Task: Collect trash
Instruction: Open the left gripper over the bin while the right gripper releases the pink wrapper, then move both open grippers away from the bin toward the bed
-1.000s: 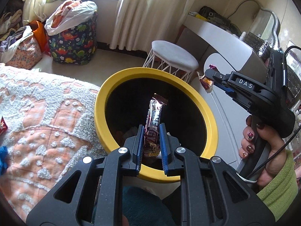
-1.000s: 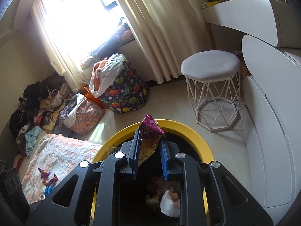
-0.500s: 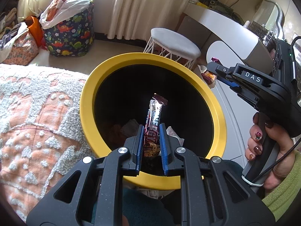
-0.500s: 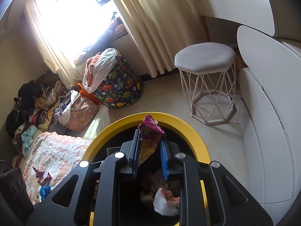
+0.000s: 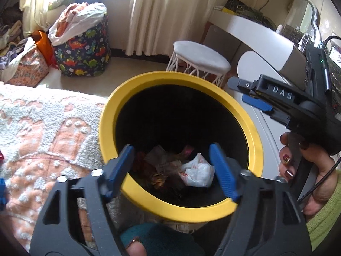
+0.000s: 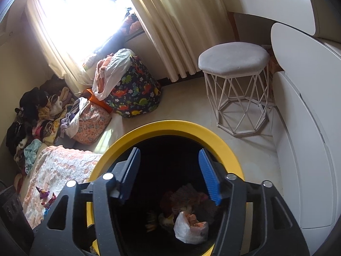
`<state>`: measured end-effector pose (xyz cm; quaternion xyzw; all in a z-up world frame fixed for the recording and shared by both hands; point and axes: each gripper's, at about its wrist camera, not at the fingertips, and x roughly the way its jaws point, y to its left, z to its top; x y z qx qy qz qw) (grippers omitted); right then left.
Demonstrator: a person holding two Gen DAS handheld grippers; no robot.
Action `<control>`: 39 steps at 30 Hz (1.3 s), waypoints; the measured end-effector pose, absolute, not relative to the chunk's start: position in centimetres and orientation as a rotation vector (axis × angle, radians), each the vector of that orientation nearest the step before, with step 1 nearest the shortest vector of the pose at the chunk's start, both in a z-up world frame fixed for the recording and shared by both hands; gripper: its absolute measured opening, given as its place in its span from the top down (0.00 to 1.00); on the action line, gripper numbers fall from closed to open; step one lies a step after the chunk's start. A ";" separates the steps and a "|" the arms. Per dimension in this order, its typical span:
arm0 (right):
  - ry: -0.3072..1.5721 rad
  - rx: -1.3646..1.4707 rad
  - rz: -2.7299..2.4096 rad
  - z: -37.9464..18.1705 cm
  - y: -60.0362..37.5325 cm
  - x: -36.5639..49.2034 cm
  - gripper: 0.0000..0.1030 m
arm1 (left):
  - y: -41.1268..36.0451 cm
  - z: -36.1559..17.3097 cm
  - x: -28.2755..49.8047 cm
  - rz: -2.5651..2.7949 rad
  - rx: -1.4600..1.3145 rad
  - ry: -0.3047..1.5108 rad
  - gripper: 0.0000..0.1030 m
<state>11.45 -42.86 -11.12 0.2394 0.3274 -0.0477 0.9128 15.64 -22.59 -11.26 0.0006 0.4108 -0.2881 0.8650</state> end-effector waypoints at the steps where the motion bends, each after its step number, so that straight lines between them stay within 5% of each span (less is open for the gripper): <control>1: 0.677 0.489 -0.095 -11.1 -42.6 11.5 0.40 | -22.3 -11.0 15.5 -0.597 -0.001 0.840 0.22; 5: 0.667 0.470 -0.087 -10.7 -41.8 11.4 0.33 | -21.2 -10.2 15.1 -0.551 -0.015 0.792 0.11; 14: 0.638 0.455 -0.041 -9.6 -40.3 11.4 0.24 | -17.8 -8.3 14.3 -0.453 -0.046 0.725 0.11; 39: 0.628 0.361 0.148 -7.0 -33.0 11.1 0.22 | -8.1 -5.3 12.8 -0.231 -0.119 0.617 0.11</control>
